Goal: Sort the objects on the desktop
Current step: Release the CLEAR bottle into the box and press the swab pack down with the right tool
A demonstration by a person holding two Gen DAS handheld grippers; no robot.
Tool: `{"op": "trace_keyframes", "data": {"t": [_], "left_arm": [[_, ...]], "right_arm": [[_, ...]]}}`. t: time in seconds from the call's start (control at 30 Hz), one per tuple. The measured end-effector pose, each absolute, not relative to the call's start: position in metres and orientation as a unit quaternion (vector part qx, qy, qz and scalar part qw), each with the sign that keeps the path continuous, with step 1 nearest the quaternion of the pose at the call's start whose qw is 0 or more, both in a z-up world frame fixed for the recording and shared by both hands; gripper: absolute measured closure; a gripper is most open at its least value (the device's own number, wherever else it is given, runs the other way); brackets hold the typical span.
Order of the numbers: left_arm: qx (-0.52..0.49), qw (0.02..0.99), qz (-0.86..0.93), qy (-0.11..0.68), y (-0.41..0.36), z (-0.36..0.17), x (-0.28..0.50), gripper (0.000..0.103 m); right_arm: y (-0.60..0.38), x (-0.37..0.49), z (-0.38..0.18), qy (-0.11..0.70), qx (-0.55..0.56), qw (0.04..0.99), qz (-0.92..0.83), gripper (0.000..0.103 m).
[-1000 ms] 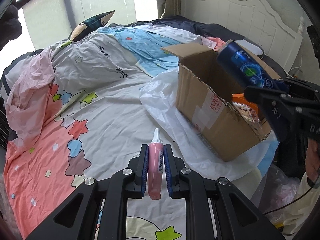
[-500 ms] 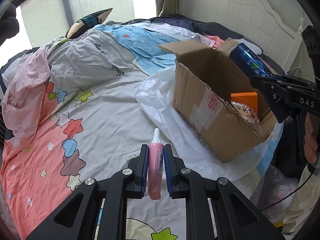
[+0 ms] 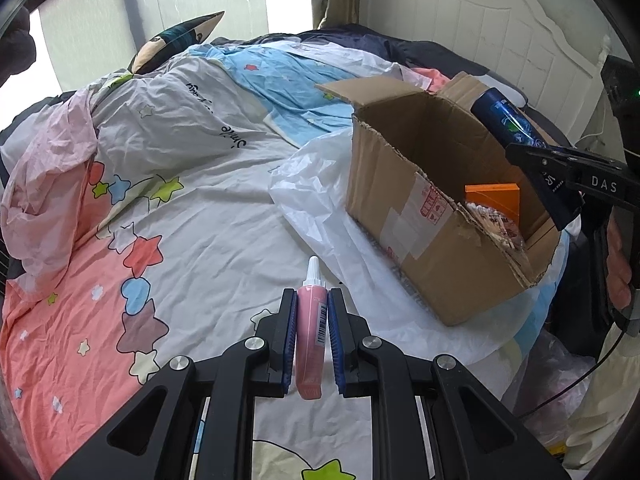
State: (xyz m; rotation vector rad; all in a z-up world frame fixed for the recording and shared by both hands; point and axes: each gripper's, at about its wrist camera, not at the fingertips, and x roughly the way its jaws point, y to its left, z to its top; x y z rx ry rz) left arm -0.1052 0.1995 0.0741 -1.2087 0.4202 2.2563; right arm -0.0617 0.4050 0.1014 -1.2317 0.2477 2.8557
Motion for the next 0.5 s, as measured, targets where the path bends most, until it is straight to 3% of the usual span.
{"op": "trace_keyframes", "data": {"t": [0.5], "left_arm": [[-0.453, 0.280, 0.833, 0.153, 0.211, 0.067, -0.108, 0.088]], "right_arm": [[0.405, -0.068, 0.091, 0.037, -0.413, 0.054, 0.908, 0.069]]}}
